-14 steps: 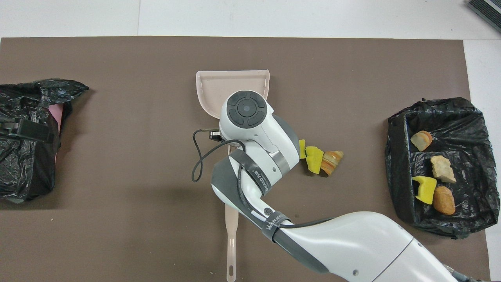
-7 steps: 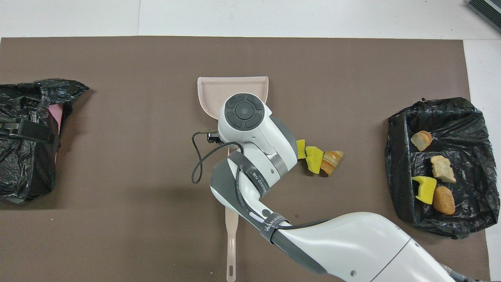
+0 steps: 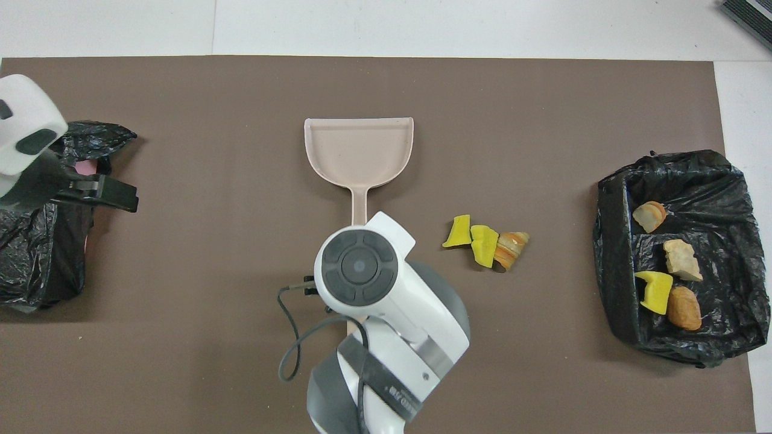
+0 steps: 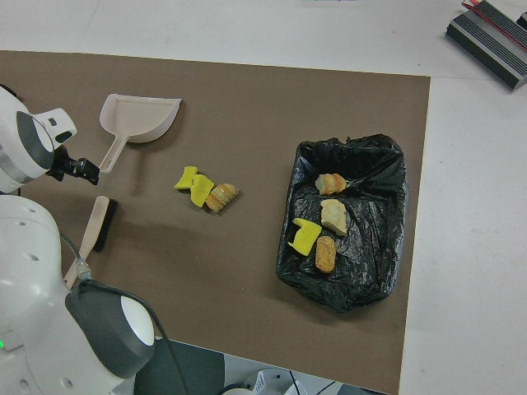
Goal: Sweep and dump trash in bin
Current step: 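Lower the dustpan onto the table and release it with the right gripper, then grasp the dustpan with the left gripper while the right gripper reaches the brush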
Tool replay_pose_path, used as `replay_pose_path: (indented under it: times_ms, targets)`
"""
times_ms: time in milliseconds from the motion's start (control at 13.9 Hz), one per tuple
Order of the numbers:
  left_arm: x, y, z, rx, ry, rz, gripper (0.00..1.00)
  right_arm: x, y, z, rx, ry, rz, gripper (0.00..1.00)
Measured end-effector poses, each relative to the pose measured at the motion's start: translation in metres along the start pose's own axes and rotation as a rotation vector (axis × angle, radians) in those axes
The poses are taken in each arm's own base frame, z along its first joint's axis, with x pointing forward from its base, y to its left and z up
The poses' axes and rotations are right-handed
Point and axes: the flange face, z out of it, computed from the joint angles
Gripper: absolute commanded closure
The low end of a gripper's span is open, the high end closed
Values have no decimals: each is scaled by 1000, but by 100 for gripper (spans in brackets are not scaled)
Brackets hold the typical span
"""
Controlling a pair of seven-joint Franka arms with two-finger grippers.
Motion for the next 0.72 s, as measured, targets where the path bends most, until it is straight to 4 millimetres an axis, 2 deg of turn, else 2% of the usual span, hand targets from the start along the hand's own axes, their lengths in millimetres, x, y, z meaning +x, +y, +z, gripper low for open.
replay_pose_path:
  times_ms: [144,433,577,649,722]
  targets:
    - [16,29,22,0,7,3,0,-56,-6,16,-10,-64,-4,0]
    - [42,90,63,-4,33,-36,0,-128,7,58,-1,-95,-5,0]
    - [51,116,84,-7,41,-49,0,-156,6,83,-7,-87,-8,0]
    - [55,127,94,-9,43,-54,0,-165,5,93,-10,-84,-6,0]
    - [57,141,104,-10,44,-58,0,-170,6,99,-15,-86,-5,4]
